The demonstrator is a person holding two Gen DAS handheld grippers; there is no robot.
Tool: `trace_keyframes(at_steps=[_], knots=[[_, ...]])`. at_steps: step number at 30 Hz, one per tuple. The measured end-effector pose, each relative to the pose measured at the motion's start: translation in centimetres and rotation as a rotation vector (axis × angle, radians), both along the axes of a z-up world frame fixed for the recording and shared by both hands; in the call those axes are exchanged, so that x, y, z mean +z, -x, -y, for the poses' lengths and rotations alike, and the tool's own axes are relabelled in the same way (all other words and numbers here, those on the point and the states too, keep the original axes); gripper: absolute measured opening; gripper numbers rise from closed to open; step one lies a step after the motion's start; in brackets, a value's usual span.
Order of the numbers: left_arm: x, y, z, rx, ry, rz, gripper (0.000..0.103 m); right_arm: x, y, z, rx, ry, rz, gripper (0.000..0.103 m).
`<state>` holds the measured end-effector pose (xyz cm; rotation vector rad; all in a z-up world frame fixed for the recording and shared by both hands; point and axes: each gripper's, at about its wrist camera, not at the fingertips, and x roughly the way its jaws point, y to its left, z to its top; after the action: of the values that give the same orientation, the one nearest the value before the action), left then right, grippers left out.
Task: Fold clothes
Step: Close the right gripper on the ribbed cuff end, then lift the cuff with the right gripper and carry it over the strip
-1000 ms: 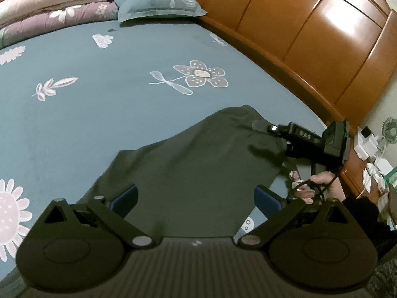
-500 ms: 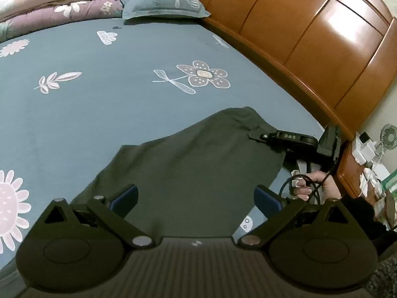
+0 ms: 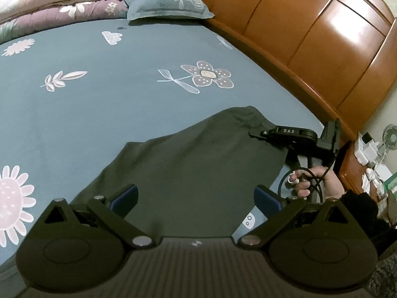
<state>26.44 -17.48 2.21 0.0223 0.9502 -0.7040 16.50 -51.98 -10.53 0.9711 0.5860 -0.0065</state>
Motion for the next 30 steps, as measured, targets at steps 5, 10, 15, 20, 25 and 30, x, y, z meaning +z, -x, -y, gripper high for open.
trace_keyframes(at_steps=[5,10,15,20,25,30], knots=[[0.2,0.0,-0.8,0.028,0.009,0.006,0.099,0.0,-0.3,0.1,-0.01,-0.013,-0.016,0.011],[0.4,0.3,-1.3,0.034,0.016,0.018,0.099,-0.2,-0.7,0.2,-0.005,-0.008,-0.013,0.012],[0.8,0.3,-2.0,0.054,0.012,0.035,0.099,0.5,-1.0,-0.1,0.005,0.016,-0.021,0.014],[1.0,0.4,-3.1,0.069,-0.017,0.056,0.099,2.4,-1.3,-0.9,0.032,0.036,0.0,0.014],[1.2,0.8,-4.8,0.098,-0.027,0.066,0.099,5.3,-1.8,-2.5,0.085,0.086,0.03,0.014],[0.7,1.3,-6.8,0.112,-0.017,0.051,0.099,8.3,-2.2,-5.0,0.146,0.128,0.038,0.014]])
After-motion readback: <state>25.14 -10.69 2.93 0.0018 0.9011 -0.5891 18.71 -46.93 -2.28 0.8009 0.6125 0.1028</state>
